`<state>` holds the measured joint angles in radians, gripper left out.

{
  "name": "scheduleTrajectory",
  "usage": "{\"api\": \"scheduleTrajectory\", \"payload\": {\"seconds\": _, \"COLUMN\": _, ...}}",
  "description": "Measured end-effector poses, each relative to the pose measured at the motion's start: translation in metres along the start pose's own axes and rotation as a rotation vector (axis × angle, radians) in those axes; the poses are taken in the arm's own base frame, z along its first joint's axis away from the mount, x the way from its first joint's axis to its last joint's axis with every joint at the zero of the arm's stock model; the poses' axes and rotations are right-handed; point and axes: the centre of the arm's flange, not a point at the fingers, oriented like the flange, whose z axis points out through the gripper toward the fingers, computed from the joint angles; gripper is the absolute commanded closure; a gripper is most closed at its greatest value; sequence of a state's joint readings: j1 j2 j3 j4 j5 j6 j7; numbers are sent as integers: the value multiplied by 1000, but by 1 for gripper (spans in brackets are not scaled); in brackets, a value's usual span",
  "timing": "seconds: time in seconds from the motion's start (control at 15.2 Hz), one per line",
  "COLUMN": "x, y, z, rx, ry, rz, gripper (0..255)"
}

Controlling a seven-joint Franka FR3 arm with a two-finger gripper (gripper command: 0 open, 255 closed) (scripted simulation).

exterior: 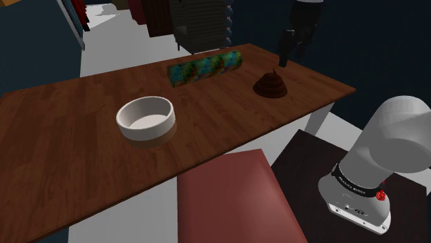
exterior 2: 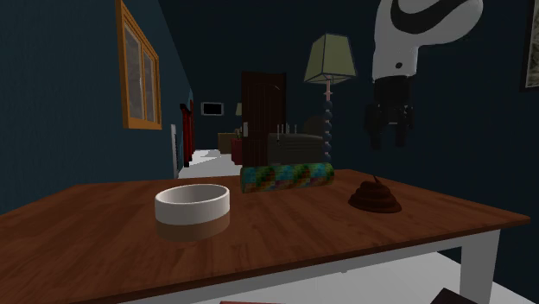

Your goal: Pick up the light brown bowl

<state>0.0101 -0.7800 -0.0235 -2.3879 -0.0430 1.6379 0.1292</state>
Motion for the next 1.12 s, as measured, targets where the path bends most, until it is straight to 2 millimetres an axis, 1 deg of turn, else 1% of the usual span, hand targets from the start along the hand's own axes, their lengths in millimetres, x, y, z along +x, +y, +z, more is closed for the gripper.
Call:
{"api": "scheduleTrajectory", "payload": {"seconds": 0.07, "x": 0, "y": 0, "z": 0, "rx": 0, "ry": 0, "rz": 0, "gripper": 0}}
{"api": "scheduleTrajectory", "payload": {"seconds": 0.13, "x": 3, "y": -5, "z": 2, "rx": 0, "ry": -1, "rz": -1, "gripper": 0}}
{"api": "scheduleTrajectory", "payload": {"seconds": 0.26, "x": 14, "y": -22, "z": 5, "rx": 1, "ry": -2, "rz": -6, "gripper": 0}}
{"api": "scheduleTrajectory", "payload": {"seconds": 0.33, "x": 19, "y": -30, "z": 10, "rx": 2, "ry": -3, "rz": -9, "gripper": 0}}
{"api": "scheduleTrajectory", "payload": {"seconds": 0.4, "x": 28, "y": -39, "z": 12, "rx": 3, "ry": -4, "rz": -12, "gripper": 0}}
{"api": "scheduleTrajectory", "payload": {"seconds": 0.59, "x": 53, "y": -65, "z": 26, "rx": 5, "ry": -6, "rz": -20, "gripper": 0}}
{"api": "scheduleTrajectory", "payload": {"seconds": 0.79, "x": 74, "y": -104, "z": 30, "rx": 8, "ry": -9, "rz": -30, "gripper": 0}}
{"api": "scheduleTrajectory", "payload": {"seconds": 0.92, "x": 91, "y": -119, "z": 33, "rx": 9, "ry": -11, "rz": -35, "gripper": 0}}
{"api": "scheduleTrajectory", "payload": {"seconds": 1.12, "x": 114, "y": -157, "z": 45, "rx": 12, "ry": -13, "rz": -45, "gripper": 0}}
